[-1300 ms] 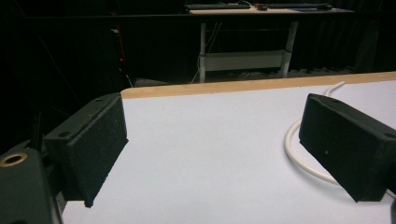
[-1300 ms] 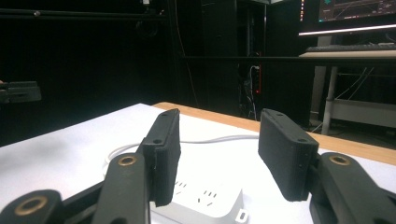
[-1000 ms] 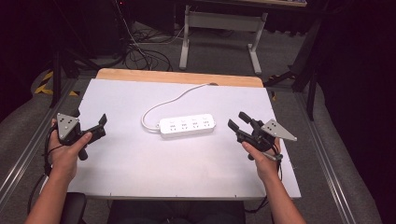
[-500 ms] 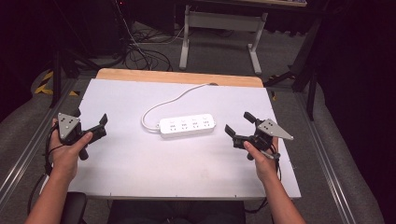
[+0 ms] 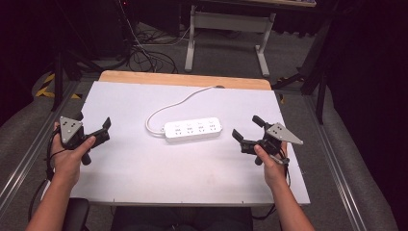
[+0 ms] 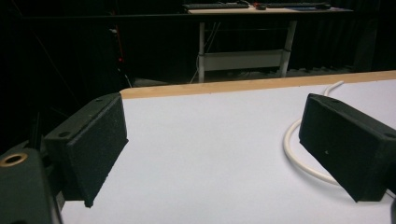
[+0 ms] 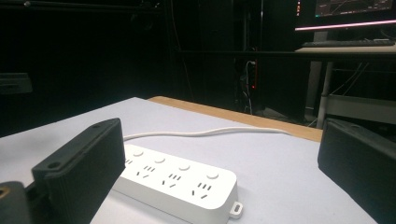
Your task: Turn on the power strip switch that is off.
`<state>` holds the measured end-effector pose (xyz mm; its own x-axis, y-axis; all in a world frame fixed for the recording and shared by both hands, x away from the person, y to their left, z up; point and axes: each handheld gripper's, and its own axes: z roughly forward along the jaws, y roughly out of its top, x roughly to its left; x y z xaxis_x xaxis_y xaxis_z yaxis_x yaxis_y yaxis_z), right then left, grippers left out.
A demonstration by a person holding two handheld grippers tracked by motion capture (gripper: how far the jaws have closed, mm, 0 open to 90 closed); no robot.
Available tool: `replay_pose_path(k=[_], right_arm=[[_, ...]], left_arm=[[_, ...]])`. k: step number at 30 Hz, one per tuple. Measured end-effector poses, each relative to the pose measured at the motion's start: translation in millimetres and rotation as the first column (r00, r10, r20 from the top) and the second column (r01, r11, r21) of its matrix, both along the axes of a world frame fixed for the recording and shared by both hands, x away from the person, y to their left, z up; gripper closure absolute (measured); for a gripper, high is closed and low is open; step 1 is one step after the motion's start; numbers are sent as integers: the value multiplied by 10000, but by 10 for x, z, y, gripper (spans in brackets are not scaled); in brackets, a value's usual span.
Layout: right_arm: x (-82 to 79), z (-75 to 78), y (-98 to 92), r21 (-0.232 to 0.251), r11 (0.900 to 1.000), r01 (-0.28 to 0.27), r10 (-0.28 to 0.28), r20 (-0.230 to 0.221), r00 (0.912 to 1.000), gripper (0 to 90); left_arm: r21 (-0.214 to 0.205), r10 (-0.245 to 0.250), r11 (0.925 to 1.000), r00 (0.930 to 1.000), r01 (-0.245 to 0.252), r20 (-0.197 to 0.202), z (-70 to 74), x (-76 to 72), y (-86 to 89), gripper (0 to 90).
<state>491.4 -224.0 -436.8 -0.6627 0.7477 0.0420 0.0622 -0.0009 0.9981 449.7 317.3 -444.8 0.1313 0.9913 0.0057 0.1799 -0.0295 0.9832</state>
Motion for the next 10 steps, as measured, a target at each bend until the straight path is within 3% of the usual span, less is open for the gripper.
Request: replay_pose_path(k=[10], right_arm=[[10,0,-2,28,10000,-92,92,-1,10000,15]], left_arm=[[59,35,10000,10000,-36,17,-2,-2,13,85]])
